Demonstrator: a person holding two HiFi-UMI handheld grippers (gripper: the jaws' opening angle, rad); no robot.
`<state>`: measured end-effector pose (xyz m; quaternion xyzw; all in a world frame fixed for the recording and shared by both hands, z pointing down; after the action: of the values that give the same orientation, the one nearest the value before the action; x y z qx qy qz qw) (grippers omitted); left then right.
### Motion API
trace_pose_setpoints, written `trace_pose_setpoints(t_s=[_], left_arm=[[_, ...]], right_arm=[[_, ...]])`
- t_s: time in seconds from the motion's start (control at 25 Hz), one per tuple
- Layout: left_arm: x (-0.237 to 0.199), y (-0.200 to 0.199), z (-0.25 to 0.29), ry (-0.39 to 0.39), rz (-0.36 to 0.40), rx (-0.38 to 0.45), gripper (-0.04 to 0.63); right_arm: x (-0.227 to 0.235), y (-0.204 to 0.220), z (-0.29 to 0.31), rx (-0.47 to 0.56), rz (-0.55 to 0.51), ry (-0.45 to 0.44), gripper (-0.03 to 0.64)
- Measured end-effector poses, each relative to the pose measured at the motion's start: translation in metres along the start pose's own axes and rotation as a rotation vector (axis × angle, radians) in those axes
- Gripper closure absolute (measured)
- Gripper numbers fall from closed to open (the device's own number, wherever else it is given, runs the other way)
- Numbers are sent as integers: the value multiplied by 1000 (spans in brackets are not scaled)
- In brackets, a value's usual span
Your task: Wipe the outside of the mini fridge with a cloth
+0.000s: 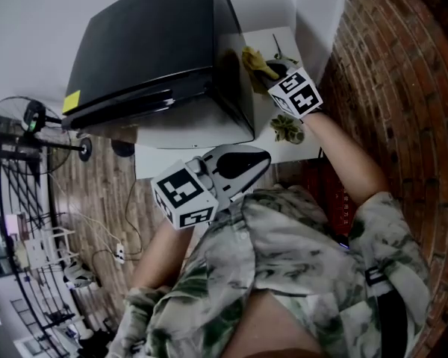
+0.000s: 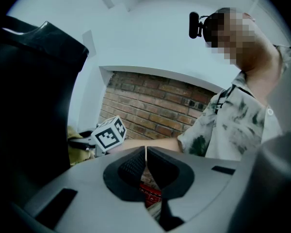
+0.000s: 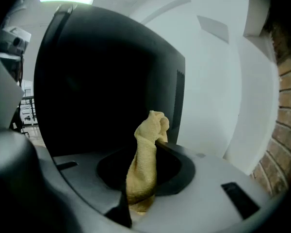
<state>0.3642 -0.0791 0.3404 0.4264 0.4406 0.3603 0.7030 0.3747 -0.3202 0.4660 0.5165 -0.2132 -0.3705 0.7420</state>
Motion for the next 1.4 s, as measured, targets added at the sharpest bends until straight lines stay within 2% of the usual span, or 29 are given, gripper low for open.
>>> trace_pose_setpoints(t_s=[0.32, 0.48, 0.6, 0.88, 1.4], left_arm=[[-3, 2, 7, 34, -14, 15, 568], [-3, 1, 8, 43, -13, 22, 568], [-5, 0, 7, 41, -16, 28, 568], [-6, 4, 3, 32, -25, 28, 568], [-14, 14, -4, 2, -59, 19, 568]], right_arm=[[-10, -124, -75, 243, -94, -1, 520], [-23, -163, -102, 319, -132, -17, 520], [-41, -172, -107, 336, -163, -51, 520], [-61, -131, -79, 254, -158, -73, 520], [-73, 0, -23, 38, 26, -72, 521]])
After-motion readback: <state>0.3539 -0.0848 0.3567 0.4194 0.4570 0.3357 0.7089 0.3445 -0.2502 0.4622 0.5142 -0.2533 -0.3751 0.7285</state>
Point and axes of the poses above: the fingertips, and each gripper's own axes: z forward along the fingers, x to its right, y out of its underside, the point moved 2 cm from there along -z, backward along the fingers, and after that the axes turned 2 degrees about x, right-handed, at the moved point
